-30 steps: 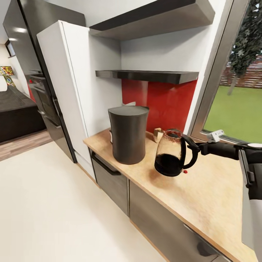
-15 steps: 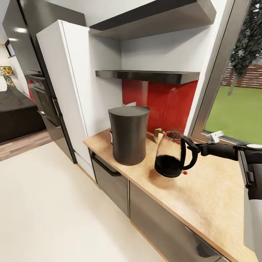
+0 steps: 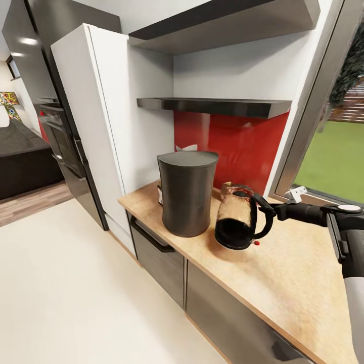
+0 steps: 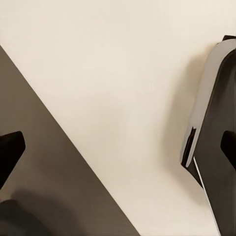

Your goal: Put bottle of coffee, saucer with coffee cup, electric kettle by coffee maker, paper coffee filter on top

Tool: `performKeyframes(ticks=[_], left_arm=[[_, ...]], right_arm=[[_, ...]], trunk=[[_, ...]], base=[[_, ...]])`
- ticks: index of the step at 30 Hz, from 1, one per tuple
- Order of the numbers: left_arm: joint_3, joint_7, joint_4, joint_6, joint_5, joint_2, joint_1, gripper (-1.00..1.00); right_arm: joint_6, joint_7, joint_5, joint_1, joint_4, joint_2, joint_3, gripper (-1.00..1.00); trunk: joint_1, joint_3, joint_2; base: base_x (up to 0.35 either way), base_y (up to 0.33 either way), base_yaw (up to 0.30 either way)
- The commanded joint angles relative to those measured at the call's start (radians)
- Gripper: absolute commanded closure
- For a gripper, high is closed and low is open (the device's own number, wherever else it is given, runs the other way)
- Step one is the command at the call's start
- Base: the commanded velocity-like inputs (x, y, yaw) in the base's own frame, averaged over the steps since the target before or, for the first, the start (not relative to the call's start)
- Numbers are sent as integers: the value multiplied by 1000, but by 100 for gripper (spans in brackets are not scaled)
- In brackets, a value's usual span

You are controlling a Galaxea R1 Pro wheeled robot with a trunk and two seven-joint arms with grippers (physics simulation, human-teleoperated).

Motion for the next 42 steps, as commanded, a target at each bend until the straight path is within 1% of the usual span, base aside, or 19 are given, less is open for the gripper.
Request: performKeyframes(ticks=[1,4,12,17,25,27,29,31,34,35,42], left_arm=[[-9,2,1,-4,9,0,-1,-100],[-8,2,1,-4,8,-1,-1,-100],[-9,1,1,-3,8,-1,-1,-100],[-9,2,1,-3,8,-1,-1,-100],[-9,2,1,-4,8,-1,-1,-100],[-9,2,1,-4,8,-1,-1,-100],[-9,2,1,-4,8,-1,-1,-100],[-9,2,1,-4,9,-1,-1,-100],[-8,2,1,-4,8,0,-1,-100],[-9,2,1,-4,8,0,-1,-100],[-9,1,1,-4,8,-1,-1,-100]], right_arm=[[5,9,5,-1,-1,0,-2,100],[4,9,5,-1,-1,0,-2,100],[1,6,7,-1,0,-1,-3,100],[-25,-45,14,-1,1,-1,-3,100],[-39,-61,20,0,36,-1,-3,100],[-51,-64,21,0,39,-1,-3,100],[-71,-83,21,0,53,-1,-3,100],[-111,-117,19,0,92,-1,-3,100],[-174,-136,18,0,142,-1,-3,100],[-184,-138,17,0,148,-1,-3,100],[-203,-141,17,0,160,0,-3,100]], trunk=[[1,-2,-2],[1,-2,-2],[1,-2,-2],[1,-2,-2],[1,-2,-2],[1,-2,-2],[1,-2,-2],[1,-2,-2],[1,-2,-2],[1,-2,-2],[1,-2,-2]], base=[[8,5,0],[11,2,0],[173,26,0],[17,2,0],[1,0,0],[0,0,0],[0,0,0],[0,0,0],[0,0,0],[0,0,0],[11,1,0]])
